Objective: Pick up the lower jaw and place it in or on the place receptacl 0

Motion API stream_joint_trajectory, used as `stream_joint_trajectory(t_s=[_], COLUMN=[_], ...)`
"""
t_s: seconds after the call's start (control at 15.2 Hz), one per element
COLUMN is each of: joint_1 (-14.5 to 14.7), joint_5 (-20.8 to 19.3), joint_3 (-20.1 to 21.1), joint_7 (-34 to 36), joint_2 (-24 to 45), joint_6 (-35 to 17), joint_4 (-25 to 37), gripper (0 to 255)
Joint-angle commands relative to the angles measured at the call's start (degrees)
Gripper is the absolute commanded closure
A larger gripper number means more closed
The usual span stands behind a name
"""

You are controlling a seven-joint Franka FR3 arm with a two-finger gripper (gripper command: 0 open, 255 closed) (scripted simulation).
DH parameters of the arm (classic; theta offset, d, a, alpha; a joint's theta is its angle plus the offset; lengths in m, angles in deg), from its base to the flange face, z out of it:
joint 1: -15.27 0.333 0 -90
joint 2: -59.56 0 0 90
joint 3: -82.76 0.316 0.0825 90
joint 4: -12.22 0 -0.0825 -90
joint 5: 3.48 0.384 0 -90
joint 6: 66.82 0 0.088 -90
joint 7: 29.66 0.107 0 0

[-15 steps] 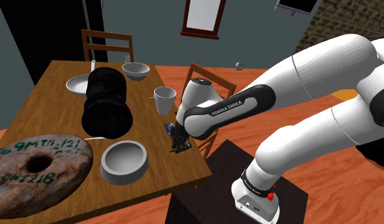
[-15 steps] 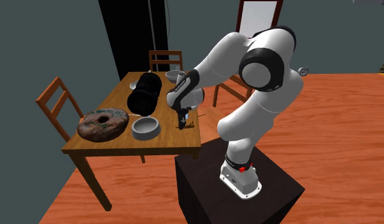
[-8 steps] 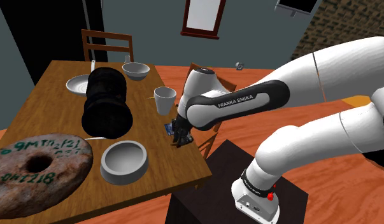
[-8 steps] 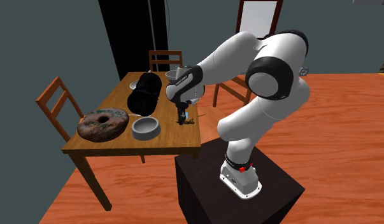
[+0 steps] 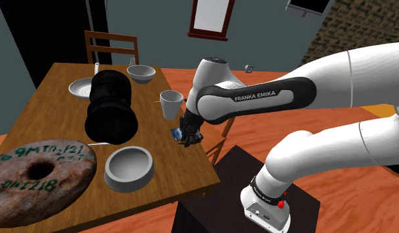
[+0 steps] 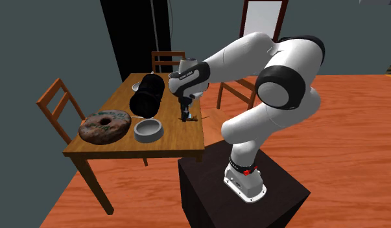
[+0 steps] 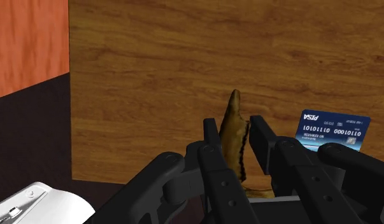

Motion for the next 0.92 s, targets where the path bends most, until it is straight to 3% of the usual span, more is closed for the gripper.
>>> stream_joint_trajectory(t_s=[0.0, 0.2, 0.53, 0.86], joint_1=[-0.02, -0.11, -1.34, -4.76], joint_5=[-0.56, -1.25, -1.73, -5.82], joint_3=[-0.75, -1.59, 5.98, 14.38], joint_7=[0.21, 0.46, 7.93, 16.67], joint_2=[-1.33, -2.61, 5.62, 14.80], joint_6=[2.35, 4.96, 2.11, -0.26], joint_4=[1.01, 2.36, 9.77, 18.28], gripper=[255, 255, 255, 255])
